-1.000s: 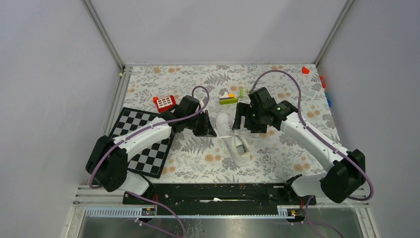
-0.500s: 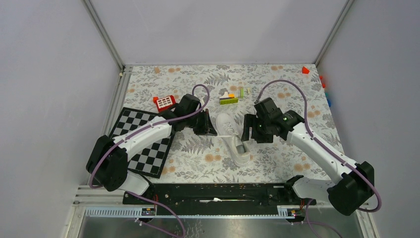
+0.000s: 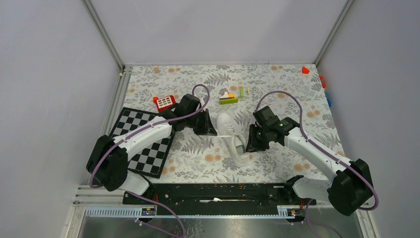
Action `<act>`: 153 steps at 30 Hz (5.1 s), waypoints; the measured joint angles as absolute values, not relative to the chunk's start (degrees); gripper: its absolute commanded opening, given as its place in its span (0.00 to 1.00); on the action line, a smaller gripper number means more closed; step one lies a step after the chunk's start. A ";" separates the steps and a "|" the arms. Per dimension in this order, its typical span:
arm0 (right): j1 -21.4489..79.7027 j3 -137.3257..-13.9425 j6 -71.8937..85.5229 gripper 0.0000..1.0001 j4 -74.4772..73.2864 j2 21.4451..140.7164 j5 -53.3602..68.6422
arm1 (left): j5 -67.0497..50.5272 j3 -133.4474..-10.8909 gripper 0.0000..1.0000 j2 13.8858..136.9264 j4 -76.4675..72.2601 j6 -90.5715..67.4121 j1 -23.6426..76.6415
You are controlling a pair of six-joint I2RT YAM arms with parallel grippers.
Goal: Tie the shoes
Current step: Adjust the shoe at the center of the board.
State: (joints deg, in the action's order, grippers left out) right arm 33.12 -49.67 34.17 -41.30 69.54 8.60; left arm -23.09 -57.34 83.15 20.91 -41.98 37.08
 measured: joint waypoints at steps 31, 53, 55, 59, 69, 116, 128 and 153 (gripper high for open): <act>36.34 -43.90 43.81 0.00 -40.82 62.54 13.43 | -22.15 -59.37 0.00 84.16 22.70 -42.70 38.94; 42.06 -51.96 45.34 0.58 -38.15 59.29 -0.95 | -17.91 -57.60 0.00 81.76 21.45 -46.02 40.71; 42.06 -53.89 43.42 0.58 -38.11 60.42 -0.99 | -17.96 -57.60 0.00 81.69 20.78 -46.11 40.71; 42.06 -58.46 40.62 0.56 -37.19 64.03 0.19 | -18.11 -57.60 0.00 81.69 19.84 -46.11 40.71; 41.50 -61.80 38.13 0.48 -34.30 70.50 4.62 | -18.17 -57.52 0.00 81.69 18.22 -46.63 40.71; 18.68 -20.03 85.76 0.62 -0.73 55.51 18.00 | -18.85 -56.31 0.00 81.71 15.99 -47.86 40.71; 18.35 -18.87 90.89 0.31 11.49 67.26 19.18 | -18.94 -56.31 0.00 81.71 15.99 -47.83 40.71; 27.64 -48.75 58.00 0.00 -15.20 67.94 18.20 | -18.96 -56.66 0.00 82.67 16.01 -47.44 40.71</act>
